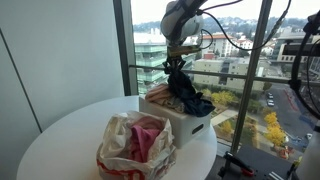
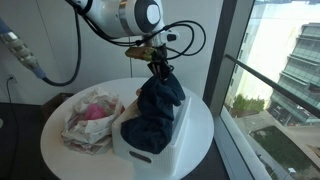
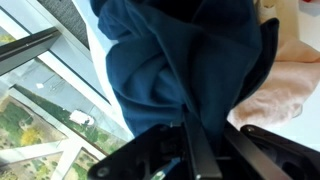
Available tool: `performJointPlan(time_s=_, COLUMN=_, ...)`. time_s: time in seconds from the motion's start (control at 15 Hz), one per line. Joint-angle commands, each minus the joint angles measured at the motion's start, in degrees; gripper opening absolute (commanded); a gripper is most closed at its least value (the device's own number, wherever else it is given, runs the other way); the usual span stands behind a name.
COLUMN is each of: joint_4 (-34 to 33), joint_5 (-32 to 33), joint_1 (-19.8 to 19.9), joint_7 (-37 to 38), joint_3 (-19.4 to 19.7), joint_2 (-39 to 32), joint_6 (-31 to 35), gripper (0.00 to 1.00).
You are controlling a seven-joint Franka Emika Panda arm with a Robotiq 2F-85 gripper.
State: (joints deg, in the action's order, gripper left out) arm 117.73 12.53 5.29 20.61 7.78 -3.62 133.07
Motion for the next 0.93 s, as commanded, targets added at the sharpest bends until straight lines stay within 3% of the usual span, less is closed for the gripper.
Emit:
performJointPlan(time_s=0.0, joint_4=4.0, joint_5=7.0, joint_1=-1.7, joint_7=5.3, joint_3=-2.0, joint_2=11.4, joint_6=-1.9, gripper=0.02)
performJointPlan(time_s=0.27, joint_4=4.6, joint_5=12.6, joint_1=-2.1, joint_7=9.0, joint_3=-8.5, joint_2=20.2, joint_6=-2.9, gripper=0.02)
performJointPlan(time_s=0.87, joint_4=2.3, joint_5=13.9, joint_1=-6.9, joint_7=6.7, joint_3=-26.1, joint_2=33.3, joint_6=-6.9, gripper=0.02)
